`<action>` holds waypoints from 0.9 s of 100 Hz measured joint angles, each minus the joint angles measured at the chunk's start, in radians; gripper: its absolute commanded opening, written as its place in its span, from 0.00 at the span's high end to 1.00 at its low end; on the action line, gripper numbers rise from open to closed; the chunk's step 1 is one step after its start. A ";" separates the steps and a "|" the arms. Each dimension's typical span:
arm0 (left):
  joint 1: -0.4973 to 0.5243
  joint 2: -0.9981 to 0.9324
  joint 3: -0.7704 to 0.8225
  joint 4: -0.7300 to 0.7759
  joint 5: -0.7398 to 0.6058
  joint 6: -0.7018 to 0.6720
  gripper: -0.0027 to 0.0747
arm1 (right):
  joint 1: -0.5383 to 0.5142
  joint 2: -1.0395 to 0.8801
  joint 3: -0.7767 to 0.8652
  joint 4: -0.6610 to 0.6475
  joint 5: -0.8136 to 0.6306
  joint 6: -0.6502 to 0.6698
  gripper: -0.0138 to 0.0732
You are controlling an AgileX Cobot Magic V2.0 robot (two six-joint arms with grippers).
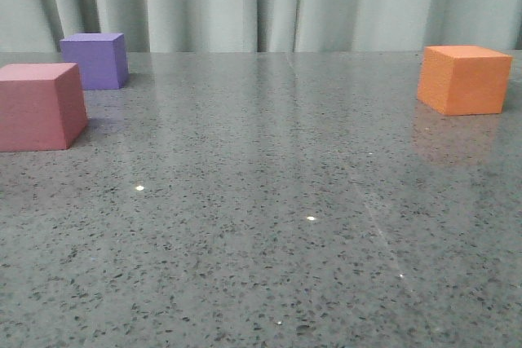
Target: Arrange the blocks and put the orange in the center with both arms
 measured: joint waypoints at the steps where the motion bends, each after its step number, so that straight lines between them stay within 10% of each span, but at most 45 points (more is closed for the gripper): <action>1: 0.000 0.002 0.000 0.000 0.002 0.000 0.75 | 0.000 0.004 0.000 0.000 0.000 0.000 0.87; 19: 0.000 0.014 0.000 -0.008 0.006 0.000 0.29 | 0.000 0.020 -0.002 0.000 0.002 0.000 0.50; 35: 0.000 0.014 -0.001 -0.018 0.008 0.000 0.08 | 0.000 0.021 -0.002 0.000 0.002 0.000 0.14; 90: 0.000 0.015 0.001 -0.038 0.008 0.000 0.17 | 0.000 0.058 -0.060 0.019 0.011 -0.010 0.17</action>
